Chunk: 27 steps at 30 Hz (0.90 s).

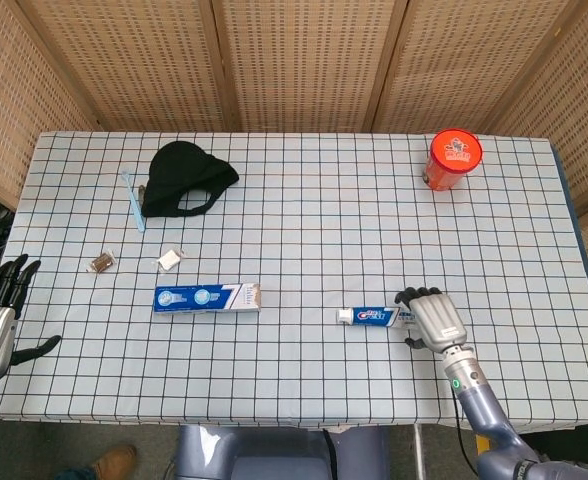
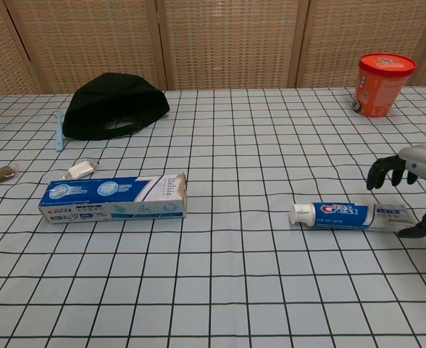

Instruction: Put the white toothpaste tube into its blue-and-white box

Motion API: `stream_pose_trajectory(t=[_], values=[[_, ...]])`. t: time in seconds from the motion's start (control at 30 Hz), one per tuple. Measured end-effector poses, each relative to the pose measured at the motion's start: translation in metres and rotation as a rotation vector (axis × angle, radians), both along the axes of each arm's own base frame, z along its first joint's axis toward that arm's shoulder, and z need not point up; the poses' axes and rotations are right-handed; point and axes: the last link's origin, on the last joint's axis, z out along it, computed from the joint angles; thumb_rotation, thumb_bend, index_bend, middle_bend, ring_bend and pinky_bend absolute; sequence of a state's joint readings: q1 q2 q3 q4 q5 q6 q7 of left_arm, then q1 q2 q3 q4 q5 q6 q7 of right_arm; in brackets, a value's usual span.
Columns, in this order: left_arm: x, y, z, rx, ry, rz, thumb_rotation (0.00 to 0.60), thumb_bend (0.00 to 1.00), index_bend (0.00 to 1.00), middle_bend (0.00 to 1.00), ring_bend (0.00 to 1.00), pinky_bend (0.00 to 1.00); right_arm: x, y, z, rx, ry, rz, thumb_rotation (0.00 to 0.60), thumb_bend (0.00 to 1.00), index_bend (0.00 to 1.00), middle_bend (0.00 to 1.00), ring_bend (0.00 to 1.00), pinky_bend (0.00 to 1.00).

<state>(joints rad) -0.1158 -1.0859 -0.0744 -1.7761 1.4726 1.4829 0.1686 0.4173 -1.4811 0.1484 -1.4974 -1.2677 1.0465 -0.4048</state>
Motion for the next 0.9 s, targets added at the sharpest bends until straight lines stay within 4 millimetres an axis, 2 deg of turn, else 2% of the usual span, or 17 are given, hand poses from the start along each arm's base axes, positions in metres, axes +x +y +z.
stream_pose_trajectory(t=[0.23, 0.57, 0.77, 0.9], values=[[0.000, 0.001, -0.002, -0.005, 0.004, 0.005, 0.600, 0.00, 0.00, 0.00, 0.00, 0.00, 0.009, -0.008, -0.019, 0.005, 0.020, 0.008, 0.600, 0.19, 0.41, 0.45, 0.40, 0.39], [-0.002, 0.004, 0.000, -0.002, -0.004, 0.016, 0.600, 0.00, 0.00, 0.00, 0.00, 0.00, 0.003, -0.013, -0.034, 0.012, 0.062, -0.004, 0.600, 0.27, 0.44, 0.48, 0.43, 0.41], [-0.003, 0.005, -0.001, -0.005, -0.001, 0.019, 0.600, 0.00, 0.00, 0.00, 0.00, 0.00, -0.001, -0.016, -0.034, 0.010, 0.062, -0.010, 0.600, 0.38, 0.55, 0.58, 0.52, 0.51], [-0.003, 0.005, -0.002, -0.008, 0.003, 0.021, 0.600, 0.00, 0.00, 0.00, 0.00, 0.00, -0.001, -0.015, -0.035, 0.017, 0.045, -0.014, 0.600, 0.49, 0.61, 0.63, 0.56, 0.57]])
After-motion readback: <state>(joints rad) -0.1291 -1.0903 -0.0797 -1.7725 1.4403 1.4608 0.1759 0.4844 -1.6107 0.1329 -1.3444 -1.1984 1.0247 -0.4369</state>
